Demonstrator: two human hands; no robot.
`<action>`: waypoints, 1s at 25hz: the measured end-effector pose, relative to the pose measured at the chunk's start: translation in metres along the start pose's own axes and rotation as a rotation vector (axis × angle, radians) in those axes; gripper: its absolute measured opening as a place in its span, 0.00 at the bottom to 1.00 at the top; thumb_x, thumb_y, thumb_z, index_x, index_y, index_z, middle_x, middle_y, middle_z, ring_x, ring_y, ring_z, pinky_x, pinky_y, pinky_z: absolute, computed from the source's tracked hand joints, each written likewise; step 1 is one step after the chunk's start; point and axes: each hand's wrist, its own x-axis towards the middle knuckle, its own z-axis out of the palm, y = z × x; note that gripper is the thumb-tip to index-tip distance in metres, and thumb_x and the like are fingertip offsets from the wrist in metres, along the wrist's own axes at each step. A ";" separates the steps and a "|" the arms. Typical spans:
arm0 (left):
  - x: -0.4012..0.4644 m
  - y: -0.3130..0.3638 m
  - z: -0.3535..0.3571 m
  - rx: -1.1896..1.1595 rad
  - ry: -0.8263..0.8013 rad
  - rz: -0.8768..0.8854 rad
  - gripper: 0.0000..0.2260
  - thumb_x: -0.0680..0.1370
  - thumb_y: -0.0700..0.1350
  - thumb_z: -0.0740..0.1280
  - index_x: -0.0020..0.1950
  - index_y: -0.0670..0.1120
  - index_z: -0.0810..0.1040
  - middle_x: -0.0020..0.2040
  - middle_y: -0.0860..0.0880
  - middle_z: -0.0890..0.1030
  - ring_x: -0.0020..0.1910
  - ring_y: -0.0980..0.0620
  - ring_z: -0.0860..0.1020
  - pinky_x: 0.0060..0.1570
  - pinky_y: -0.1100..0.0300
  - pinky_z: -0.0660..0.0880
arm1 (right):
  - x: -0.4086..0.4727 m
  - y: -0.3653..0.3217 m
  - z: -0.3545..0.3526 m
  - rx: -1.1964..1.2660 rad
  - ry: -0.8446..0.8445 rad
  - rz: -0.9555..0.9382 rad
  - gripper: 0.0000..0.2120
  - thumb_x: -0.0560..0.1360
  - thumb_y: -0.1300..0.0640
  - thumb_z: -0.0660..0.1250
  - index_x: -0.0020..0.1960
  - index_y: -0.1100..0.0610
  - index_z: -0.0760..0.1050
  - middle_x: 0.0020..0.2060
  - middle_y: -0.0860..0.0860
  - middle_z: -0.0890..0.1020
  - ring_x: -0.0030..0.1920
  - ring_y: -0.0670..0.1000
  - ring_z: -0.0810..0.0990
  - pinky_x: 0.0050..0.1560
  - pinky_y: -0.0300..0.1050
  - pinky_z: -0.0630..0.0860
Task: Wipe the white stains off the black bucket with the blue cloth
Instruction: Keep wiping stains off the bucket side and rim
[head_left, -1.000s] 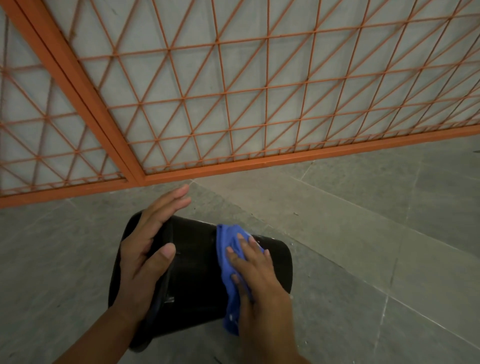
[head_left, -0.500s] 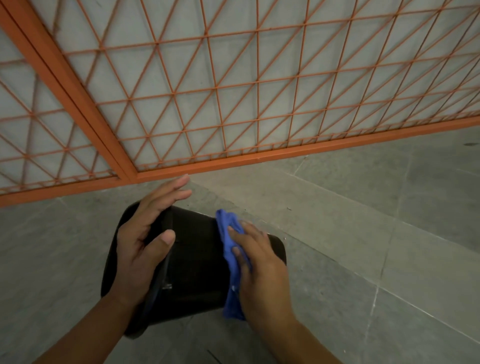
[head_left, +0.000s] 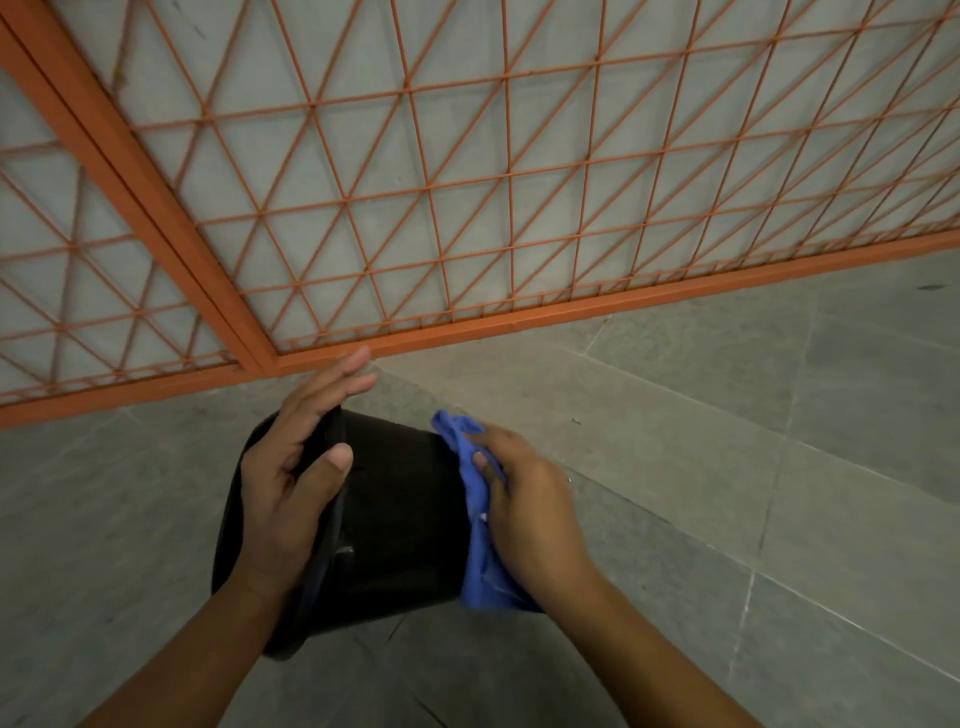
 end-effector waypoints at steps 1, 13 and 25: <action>0.000 0.000 -0.002 -0.010 0.013 -0.014 0.18 0.75 0.47 0.60 0.64 0.44 0.71 0.68 0.44 0.73 0.71 0.50 0.69 0.70 0.60 0.63 | 0.005 0.007 -0.004 0.001 0.028 0.038 0.12 0.78 0.56 0.58 0.59 0.50 0.74 0.58 0.47 0.78 0.59 0.45 0.74 0.62 0.41 0.69; 0.005 -0.011 -0.011 -0.042 0.081 -0.082 0.22 0.74 0.45 0.58 0.67 0.39 0.69 0.69 0.40 0.72 0.71 0.47 0.69 0.71 0.60 0.63 | 0.007 0.015 -0.002 -0.001 0.108 0.081 0.12 0.78 0.57 0.58 0.58 0.51 0.75 0.55 0.47 0.79 0.57 0.47 0.76 0.53 0.33 0.66; 0.004 -0.007 -0.009 -0.030 0.035 -0.049 0.23 0.74 0.44 0.58 0.68 0.38 0.68 0.69 0.41 0.71 0.72 0.44 0.68 0.73 0.56 0.62 | -0.007 0.049 -0.007 -0.013 0.239 0.225 0.11 0.78 0.58 0.58 0.57 0.54 0.76 0.53 0.48 0.80 0.56 0.50 0.77 0.52 0.31 0.69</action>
